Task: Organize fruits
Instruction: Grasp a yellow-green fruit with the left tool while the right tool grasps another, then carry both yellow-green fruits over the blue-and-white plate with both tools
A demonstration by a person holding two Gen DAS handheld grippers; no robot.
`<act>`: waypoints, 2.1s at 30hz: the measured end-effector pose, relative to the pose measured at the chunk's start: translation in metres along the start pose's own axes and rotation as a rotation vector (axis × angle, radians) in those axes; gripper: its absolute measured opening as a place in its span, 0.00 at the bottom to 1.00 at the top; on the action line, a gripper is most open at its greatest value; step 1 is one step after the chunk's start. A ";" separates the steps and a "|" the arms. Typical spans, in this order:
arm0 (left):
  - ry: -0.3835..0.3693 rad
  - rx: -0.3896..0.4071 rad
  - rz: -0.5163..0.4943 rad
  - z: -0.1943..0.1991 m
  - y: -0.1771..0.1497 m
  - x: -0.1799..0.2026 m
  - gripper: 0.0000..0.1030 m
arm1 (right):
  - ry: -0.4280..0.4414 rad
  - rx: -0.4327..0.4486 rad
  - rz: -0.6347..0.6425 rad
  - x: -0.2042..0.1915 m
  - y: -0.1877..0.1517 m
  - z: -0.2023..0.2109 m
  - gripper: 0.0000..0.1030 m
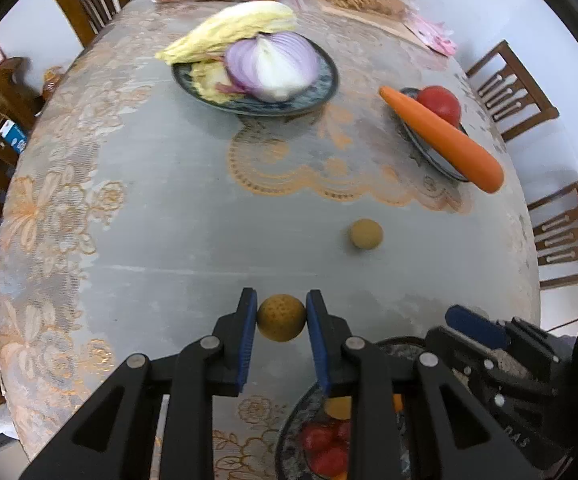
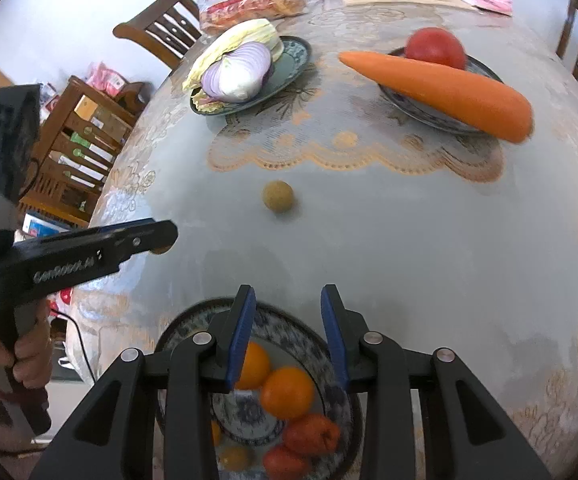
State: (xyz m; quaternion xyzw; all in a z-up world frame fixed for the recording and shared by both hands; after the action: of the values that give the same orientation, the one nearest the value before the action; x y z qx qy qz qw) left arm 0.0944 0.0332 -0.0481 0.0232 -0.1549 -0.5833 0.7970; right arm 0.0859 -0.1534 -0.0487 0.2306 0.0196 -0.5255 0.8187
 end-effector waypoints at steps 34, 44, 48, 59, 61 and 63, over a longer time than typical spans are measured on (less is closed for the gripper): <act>0.058 0.024 0.087 -0.005 -0.004 -0.033 0.25 | -0.072 -0.040 0.135 -0.012 0.063 -0.068 0.26; 0.040 0.039 0.055 0.005 -0.011 -0.029 0.25 | -0.060 -0.020 0.111 -0.016 0.057 -0.052 0.26; 0.028 0.047 0.033 0.012 -0.017 -0.024 0.25 | -0.048 -0.010 0.088 -0.019 0.050 -0.041 0.26; -0.025 0.048 -0.038 0.028 -0.035 -0.011 0.25 | -0.028 0.023 0.055 -0.033 0.021 -0.010 0.26; -0.035 0.048 -0.056 0.031 -0.039 -0.007 0.25 | -0.022 0.029 0.047 -0.034 0.013 -0.002 0.26; -0.045 0.047 -0.077 0.034 -0.043 -0.003 0.25 | -0.025 0.036 0.047 -0.036 0.005 0.005 0.26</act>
State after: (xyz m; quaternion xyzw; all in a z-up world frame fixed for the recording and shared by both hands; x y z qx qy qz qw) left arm 0.0449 0.0271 -0.0259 0.0349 -0.1854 -0.6101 0.7695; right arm 0.0734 -0.1227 -0.0326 0.2389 -0.0055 -0.5092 0.8268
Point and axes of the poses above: each gripper's, at about its wrist camera, not at the fingertips, and z roughly against the way its jaws point, x to its right, y to its top, the point moved 1 cm from there along -z, roughly the way its jaws point, and after that the axes turned 8 degrees about z, right-handed, at the moved point
